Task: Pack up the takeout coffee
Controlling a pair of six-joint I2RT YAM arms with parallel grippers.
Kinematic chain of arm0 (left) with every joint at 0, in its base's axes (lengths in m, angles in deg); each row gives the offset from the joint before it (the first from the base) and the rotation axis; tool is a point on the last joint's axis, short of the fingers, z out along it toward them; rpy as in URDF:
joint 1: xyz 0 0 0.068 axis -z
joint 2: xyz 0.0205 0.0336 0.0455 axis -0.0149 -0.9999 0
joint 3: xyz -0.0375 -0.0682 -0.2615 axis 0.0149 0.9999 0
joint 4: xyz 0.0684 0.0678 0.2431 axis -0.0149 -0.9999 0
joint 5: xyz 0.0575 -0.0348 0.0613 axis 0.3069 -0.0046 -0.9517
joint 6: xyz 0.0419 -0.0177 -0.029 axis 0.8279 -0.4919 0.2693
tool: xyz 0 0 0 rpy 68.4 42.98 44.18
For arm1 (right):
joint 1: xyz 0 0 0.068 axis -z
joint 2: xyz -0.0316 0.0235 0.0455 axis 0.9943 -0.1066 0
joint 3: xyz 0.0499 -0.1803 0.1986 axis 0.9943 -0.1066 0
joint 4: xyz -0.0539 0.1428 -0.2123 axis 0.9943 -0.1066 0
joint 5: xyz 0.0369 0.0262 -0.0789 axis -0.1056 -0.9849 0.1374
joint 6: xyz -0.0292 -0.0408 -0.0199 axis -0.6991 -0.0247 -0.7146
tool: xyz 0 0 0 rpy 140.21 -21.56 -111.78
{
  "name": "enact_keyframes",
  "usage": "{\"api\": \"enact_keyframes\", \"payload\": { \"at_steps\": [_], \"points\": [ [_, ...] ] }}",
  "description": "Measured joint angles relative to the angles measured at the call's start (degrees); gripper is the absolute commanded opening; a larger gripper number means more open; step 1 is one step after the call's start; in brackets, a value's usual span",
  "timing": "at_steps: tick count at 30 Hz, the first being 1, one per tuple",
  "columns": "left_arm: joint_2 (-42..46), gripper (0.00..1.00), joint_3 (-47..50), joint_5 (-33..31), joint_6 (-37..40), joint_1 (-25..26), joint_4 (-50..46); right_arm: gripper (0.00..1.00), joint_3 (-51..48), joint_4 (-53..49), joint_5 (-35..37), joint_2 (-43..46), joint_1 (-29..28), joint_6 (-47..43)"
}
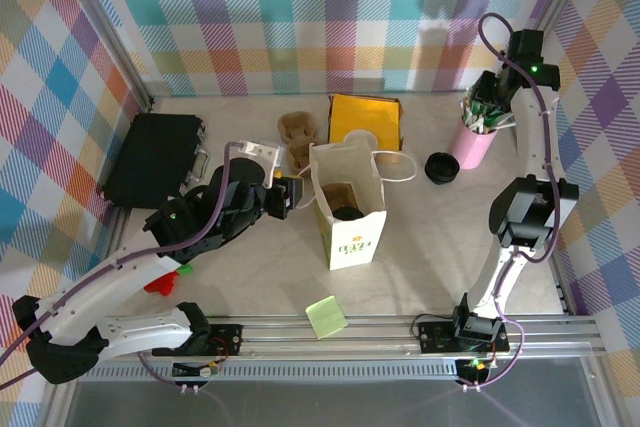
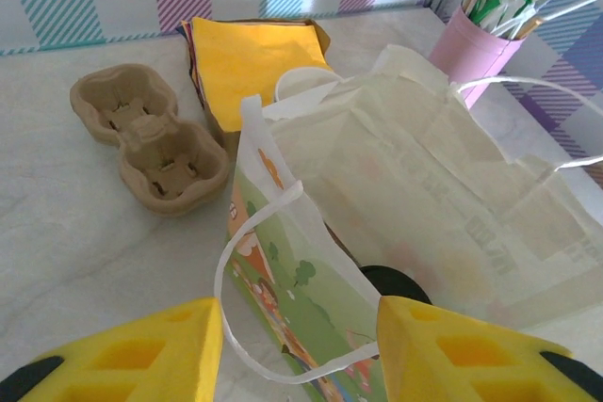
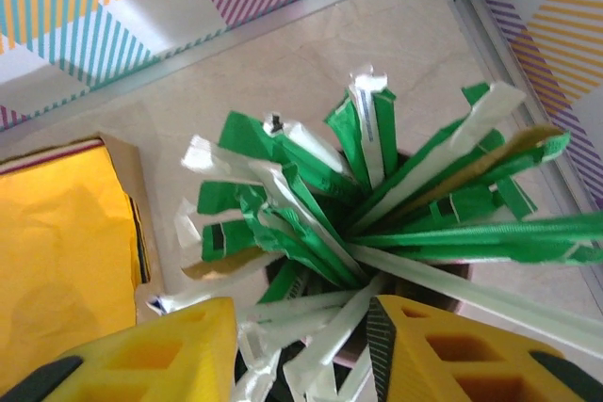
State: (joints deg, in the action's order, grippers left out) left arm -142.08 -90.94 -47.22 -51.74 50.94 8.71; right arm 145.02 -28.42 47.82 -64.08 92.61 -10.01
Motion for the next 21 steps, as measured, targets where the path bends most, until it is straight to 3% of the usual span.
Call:
{"api": "enact_keyframes", "payload": {
  "at_steps": [21],
  "points": [
    [-2.16, 0.47, 0.0, 0.72, 0.44, -0.61, 0.02, 0.29, 5.55, -0.48, -0.28, -5.99, 0.0, -0.13]
  ]
}}
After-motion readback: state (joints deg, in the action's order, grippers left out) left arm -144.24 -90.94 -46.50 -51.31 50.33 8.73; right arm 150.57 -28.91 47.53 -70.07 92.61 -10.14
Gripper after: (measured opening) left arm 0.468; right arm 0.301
